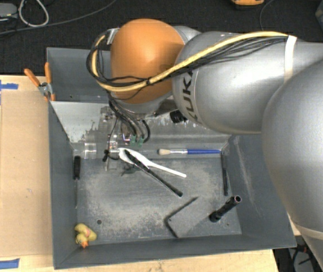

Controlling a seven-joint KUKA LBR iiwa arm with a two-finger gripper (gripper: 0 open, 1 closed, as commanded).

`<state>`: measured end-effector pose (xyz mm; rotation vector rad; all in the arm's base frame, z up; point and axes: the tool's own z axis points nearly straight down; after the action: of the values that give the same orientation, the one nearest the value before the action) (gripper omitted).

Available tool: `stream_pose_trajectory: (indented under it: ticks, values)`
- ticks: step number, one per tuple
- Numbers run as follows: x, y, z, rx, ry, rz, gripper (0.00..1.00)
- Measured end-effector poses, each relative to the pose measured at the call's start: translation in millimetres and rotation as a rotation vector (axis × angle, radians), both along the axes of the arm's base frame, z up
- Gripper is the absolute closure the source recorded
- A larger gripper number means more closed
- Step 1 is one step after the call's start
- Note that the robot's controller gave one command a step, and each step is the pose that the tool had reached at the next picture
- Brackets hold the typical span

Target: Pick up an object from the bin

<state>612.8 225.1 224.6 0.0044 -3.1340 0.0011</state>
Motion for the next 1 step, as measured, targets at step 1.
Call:
stream_pose_trajectory:
  ticks: [1]
  values:
    - [1.9,-1.1,4.2,0.001,-0.007,-0.004,0.00]
